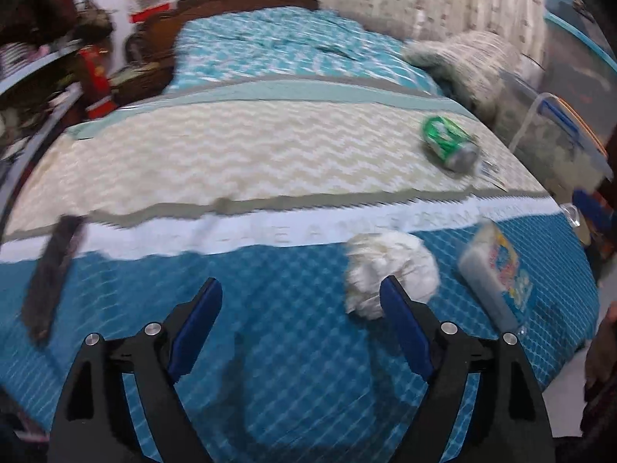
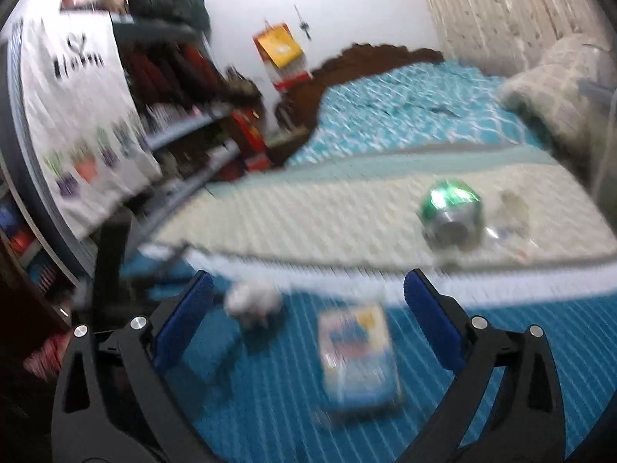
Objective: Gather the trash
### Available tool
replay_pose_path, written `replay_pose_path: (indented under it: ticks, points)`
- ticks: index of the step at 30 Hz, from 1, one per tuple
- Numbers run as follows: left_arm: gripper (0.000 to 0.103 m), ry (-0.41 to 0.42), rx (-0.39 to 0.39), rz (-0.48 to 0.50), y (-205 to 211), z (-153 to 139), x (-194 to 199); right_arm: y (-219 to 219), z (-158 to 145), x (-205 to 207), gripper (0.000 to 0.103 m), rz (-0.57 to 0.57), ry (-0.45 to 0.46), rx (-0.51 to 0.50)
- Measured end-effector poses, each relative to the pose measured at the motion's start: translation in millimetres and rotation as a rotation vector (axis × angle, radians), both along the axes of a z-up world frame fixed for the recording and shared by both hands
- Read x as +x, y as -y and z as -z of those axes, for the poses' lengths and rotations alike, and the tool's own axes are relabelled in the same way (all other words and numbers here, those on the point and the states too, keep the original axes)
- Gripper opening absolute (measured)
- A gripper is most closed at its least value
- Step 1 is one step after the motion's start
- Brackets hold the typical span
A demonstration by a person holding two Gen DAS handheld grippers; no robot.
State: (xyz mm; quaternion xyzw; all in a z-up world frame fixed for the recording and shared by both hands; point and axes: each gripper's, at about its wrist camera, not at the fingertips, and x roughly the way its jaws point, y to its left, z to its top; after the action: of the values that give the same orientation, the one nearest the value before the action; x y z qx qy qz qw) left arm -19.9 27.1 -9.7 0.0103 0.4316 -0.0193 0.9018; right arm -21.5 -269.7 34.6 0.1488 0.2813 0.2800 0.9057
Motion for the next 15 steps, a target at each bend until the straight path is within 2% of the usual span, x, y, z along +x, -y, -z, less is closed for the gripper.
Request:
replay_pose_path:
  ticks: [2,4,9,11,13,15]
  points:
    - [0.086,0.015,0.012,-0.066,-9.8,-8.4,-12.6,-7.4,-10.6,20.6,0.098,-0.04,0.008,0.059]
    - [0.086,0.022,0.002,-0.128,-19.8,-13.0,-25.2,-22.8,-19.7,34.8,0.098,-0.09,0.015,0.1]
    - [0.094,0.0,-0.063,-0.287,-35.8,-11.9,-56.7,-52.4,-19.2,48.6,0.1,-0.156,-0.022,0.108]
    - [0.094,-0.01,-0.068,-0.307,-37.0,-11.0,-71.8,-59.1,-11.5,48.2,0.1,-0.141,-0.076,0.12]
    - [0.094,0.008,-0.04,-0.324,-36.2,-11.9,-88.9,-64.8,0.7,50.5,0.1,-0.142,-0.143,0.143]
    - [0.094,0.021,-0.016,-0.332,-36.2,-11.6,-102.8,-74.4,8.8,48.6,0.1,-0.129,-0.168,0.134]
